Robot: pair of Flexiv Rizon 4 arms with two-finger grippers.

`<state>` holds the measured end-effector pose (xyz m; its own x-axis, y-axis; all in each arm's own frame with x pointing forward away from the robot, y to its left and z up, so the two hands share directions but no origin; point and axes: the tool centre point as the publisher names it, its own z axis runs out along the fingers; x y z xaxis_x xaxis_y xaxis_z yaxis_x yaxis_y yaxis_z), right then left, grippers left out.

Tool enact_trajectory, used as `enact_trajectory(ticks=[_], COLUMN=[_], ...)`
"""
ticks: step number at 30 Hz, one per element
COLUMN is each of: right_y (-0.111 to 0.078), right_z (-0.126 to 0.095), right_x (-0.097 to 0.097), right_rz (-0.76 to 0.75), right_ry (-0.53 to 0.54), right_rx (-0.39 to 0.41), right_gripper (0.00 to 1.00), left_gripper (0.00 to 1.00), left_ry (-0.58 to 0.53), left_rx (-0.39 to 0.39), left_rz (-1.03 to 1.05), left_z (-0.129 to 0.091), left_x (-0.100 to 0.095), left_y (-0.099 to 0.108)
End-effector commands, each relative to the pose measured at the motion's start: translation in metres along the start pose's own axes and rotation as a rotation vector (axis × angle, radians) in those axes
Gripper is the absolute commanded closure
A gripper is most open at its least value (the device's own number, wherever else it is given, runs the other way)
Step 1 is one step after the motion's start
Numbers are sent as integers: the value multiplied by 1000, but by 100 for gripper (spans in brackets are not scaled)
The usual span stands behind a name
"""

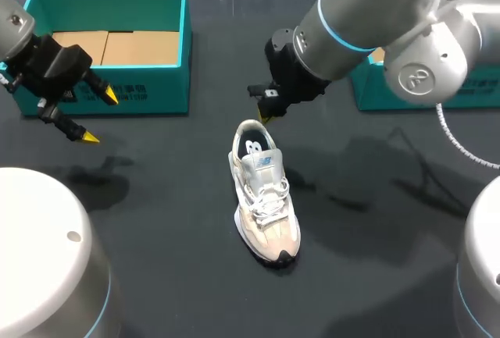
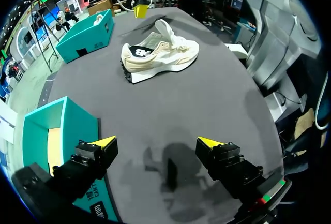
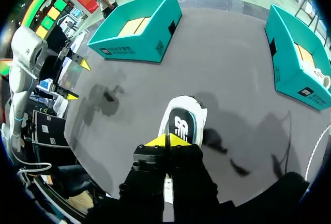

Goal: Take the shoe out of the shoebox, open the shoe tongue, remove and reinsert the insole, then place the shoe into the shoebox

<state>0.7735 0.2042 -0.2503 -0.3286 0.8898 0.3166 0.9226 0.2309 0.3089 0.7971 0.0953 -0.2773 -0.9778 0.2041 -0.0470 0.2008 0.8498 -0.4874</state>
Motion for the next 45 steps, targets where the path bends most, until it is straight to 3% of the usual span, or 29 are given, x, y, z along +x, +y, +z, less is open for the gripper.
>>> enact_trajectory(ticks=[1, 11, 13, 17, 24, 27, 40, 45], right_y=[0, 0, 0, -3, -10, -16, -16, -14], right_z=[6, 6, 17, 29, 44, 50, 50, 65], right_x=[7, 7, 17, 34, 49, 48, 48, 38], right_rz=[2, 2, -23, 21, 76, 165, 165, 150], right_ry=[-122, -122, -119, -216, -302, -352, -352, -442], right_rx=[-3, -3, -14, 11, 2, 7, 7, 9], right_gripper=[100, 100, 100, 100, 100, 100, 100, 100], left_gripper=[0, 0, 0, 0, 0, 0, 0, 0], left_ry=[1, 1, 1, 1, 1, 1, 1, 1], left_rx=[-2, -2, -2, -2, -2, -2, -2, -2], left_rz=[1, 1, 1, 1, 1, 1, 1, 1], left_z=[0, 0, 0, 0, 0, 0, 0, 0], left_x=[0, 0, 0, 0, 0, 0, 0, 0], left_y=[0, 0, 0, 0, 0, 0, 0, 0])
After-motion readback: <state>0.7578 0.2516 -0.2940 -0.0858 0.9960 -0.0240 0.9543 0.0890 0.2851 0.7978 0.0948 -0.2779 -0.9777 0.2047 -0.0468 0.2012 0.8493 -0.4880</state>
